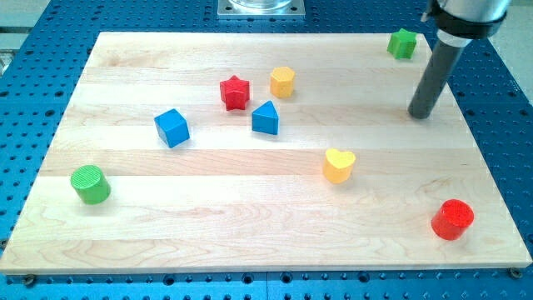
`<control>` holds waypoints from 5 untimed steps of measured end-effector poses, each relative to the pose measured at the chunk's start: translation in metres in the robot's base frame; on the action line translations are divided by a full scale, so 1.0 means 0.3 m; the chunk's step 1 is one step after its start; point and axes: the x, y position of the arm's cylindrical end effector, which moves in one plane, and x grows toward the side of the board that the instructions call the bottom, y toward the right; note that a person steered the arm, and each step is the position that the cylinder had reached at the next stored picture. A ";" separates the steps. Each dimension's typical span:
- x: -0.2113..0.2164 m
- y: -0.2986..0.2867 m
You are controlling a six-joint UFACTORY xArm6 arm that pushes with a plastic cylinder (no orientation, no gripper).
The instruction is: Move the yellow hexagon upwards
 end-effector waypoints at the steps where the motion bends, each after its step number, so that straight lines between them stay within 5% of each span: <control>1: 0.034 -0.374; 5: -0.055 -0.601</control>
